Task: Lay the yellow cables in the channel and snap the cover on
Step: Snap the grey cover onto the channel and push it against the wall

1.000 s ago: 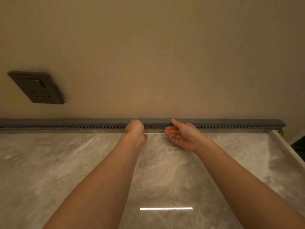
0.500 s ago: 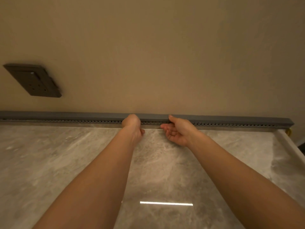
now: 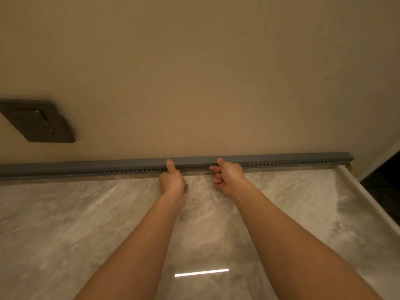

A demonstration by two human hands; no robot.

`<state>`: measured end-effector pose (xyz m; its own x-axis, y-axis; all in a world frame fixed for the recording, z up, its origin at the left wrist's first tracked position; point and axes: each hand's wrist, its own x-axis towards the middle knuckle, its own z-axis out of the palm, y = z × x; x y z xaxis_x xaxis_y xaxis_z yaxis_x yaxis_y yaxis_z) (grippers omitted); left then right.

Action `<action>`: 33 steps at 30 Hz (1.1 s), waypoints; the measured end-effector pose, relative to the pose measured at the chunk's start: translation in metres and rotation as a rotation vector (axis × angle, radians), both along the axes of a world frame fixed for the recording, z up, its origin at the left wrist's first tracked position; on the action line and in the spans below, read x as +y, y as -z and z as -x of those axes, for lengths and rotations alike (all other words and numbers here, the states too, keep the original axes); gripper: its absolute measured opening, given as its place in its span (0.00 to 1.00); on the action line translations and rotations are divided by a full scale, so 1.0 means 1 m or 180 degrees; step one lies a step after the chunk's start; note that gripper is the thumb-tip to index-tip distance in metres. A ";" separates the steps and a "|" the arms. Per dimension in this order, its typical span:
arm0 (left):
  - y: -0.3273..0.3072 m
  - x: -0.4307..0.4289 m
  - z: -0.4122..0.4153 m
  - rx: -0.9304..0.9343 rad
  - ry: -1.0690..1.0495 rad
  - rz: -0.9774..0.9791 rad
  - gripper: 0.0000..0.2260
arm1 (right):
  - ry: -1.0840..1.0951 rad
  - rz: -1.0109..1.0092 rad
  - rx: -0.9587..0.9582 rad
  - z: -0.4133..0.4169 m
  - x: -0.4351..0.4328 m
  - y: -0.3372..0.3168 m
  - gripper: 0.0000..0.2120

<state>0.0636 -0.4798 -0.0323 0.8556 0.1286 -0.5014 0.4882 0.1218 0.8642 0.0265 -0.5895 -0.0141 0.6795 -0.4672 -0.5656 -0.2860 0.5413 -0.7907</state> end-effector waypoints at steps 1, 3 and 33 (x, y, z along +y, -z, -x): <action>0.000 0.000 -0.001 0.0026 -0.0007 0.0065 0.22 | 0.0072 0.0047 -0.0010 0.000 0.001 0.002 0.05; -0.002 0.000 -0.003 0.0111 0.0098 0.0179 0.22 | 0.0167 0.0053 -0.0074 -0.002 0.003 0.006 0.05; -0.020 -0.058 0.023 0.0345 0.0747 -0.0050 0.21 | -0.0921 -0.0287 -0.0011 0.035 -0.066 0.004 0.16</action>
<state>0.0402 -0.5377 -0.0124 0.8044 -0.0586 -0.5912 0.5912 -0.0186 0.8063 -0.0086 -0.6550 -0.0186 0.7791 -0.2019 -0.5935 -0.4361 0.5057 -0.7444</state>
